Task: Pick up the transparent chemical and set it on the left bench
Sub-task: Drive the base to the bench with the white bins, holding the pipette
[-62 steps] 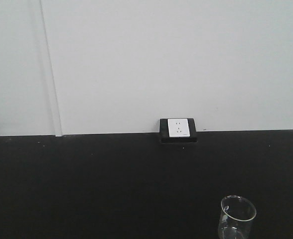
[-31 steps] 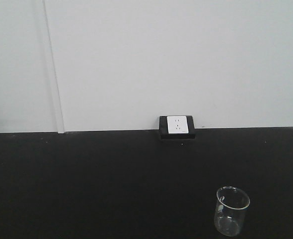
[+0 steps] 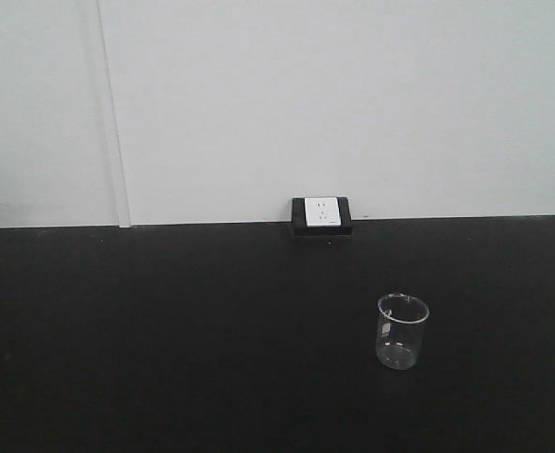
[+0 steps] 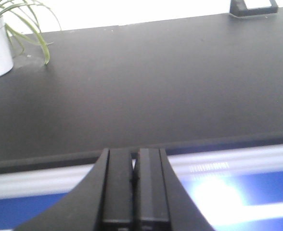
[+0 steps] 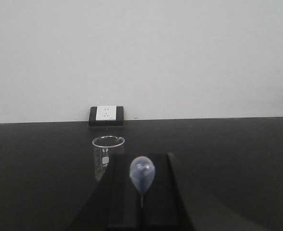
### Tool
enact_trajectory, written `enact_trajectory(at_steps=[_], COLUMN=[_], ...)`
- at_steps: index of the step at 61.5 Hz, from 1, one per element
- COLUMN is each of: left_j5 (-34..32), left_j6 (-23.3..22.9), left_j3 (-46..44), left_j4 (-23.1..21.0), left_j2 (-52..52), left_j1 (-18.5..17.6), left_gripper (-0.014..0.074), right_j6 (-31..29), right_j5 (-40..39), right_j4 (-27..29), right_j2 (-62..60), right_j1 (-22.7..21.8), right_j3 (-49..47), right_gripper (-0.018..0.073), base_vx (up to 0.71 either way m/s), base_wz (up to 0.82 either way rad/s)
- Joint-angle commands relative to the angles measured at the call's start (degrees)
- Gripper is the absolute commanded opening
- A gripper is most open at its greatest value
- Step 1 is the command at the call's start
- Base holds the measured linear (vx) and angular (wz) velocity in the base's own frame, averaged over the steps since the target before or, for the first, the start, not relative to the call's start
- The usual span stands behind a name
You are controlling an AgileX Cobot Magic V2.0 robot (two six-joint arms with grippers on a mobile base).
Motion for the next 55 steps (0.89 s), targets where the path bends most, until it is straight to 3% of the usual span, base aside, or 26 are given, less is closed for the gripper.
enact_trajectory(at_steps=[1, 55], left_j5=[-4.5, -4.5], left_j6=[-0.4, -0.4], left_j3=[0.9, 0.9], left_j4=[0.0, 0.0], left_j2=[-1.1, -1.1], left_j1=[-0.1, -0.1], left_gripper=[-0.0004, -0.0004], right_j6=[0.1, 0.1], right_j5=[-3.9, -3.9], right_j4=[-0.4, -0.4], right_j2=[-0.2, -0.2], right_j1=[-0.1, -0.1], right_j3=[-1.8, -1.8], right_gripper=[0.0, 0.0], base_vx=[-0.33, -0.37], base_wz=[-0.03, 0.0])
